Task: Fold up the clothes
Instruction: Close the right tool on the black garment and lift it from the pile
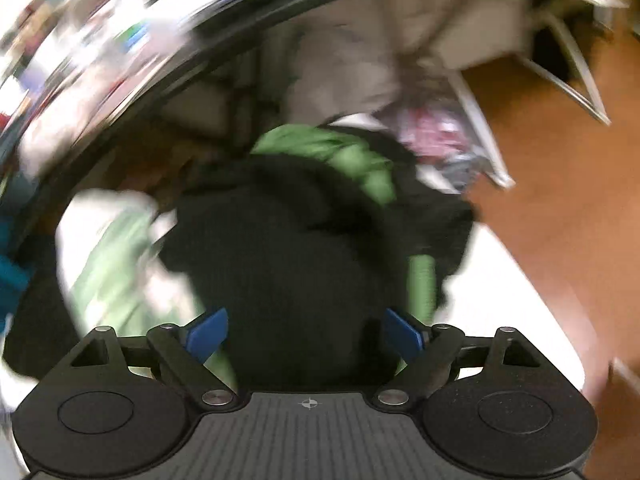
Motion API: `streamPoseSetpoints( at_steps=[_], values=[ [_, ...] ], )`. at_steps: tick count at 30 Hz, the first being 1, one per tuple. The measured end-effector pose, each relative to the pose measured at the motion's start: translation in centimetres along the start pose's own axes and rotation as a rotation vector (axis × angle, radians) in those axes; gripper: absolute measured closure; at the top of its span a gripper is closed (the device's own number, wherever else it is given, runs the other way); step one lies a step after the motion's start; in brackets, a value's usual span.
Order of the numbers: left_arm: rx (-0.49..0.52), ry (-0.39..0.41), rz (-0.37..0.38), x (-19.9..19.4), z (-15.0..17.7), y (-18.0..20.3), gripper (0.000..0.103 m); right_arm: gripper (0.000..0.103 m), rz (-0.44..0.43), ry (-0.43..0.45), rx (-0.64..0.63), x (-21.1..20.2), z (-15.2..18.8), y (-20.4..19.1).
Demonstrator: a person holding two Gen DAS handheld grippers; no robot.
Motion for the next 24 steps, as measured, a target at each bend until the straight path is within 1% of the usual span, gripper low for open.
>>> streamPoseSetpoints(
  at_steps=[1,3,4,6,7,8,9,11,12,13,14,16,18,21,24],
  values=[
    [-0.018,0.007,-0.008,-0.2,0.2,0.1,0.000,0.019,0.021,0.015,0.026,0.2,-0.4,1.0],
    [-0.068,0.034,-0.027,-0.4,0.9,0.2,0.000,0.019,0.046,0.032,0.007,1.4,-1.3,2.5],
    [-0.100,0.054,-0.036,-0.6,1.3,0.3,0.000,0.019,0.043,0.029,-0.006,2.3,-1.7,2.9],
    [-0.179,0.110,-0.051,-0.8,2.6,0.2,0.000,0.014,0.011,-0.001,-0.024,4.4,-2.5,2.9],
    [-0.208,0.134,-0.056,-1.0,3.2,0.3,0.000,0.016,-0.008,-0.022,-0.021,5.4,-2.8,2.6],
    [-0.228,0.152,-0.057,-1.1,3.7,0.3,0.000,0.032,-0.034,-0.033,-0.014,6.0,-3.0,2.3],
    [-0.231,0.160,-0.047,-1.3,3.9,0.2,0.000,0.044,-0.063,-0.038,0.003,6.3,-3.2,1.8],
    [-0.231,0.159,-0.023,-1.9,4.2,0.1,0.001,0.080,-0.079,-0.072,0.038,5.9,-3.5,0.8],
    [-0.221,0.144,0.002,-2.3,4.3,0.2,0.001,0.089,-0.093,-0.092,0.041,5.2,-3.6,0.3],
    [-0.208,0.141,0.039,-2.8,4.5,0.4,0.001,0.092,-0.126,-0.096,0.032,4.1,-3.6,-0.1],
    [-0.196,0.139,0.076,-3.4,4.7,0.7,0.002,0.092,-0.167,-0.087,0.020,2.6,-3.6,-0.3],
    [-0.177,0.203,0.163,-5.6,5.4,1.5,0.003,0.093,-0.247,-0.072,0.003,-0.1,-3.7,-0.7],
    [-0.094,0.291,0.259,-8.3,5.3,3.7,0.003,0.093,-0.319,-0.062,0.009,-2.7,-4.3,-0.4],
    [0.033,0.420,0.402,-12.4,5.3,7.0,0.003,0.093,-0.375,-0.010,-0.079,-5.9,-5.7,-1.7],
    [0.236,0.493,0.536,-15.9,4.6,12.0,0.002,0.093,-0.473,0.007,-0.052,-8.3,-7.9,-3.3]
  ],
)
Point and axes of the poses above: each gripper's, at about its wrist camera, not at the fingertips, and x roughly the way its jaws point, y to its right, z to its underside, the point moved 2 cm from there along x, roughly the way its jaws point, and after that the axes turned 4 degrees about x, right-handed, at the moved point
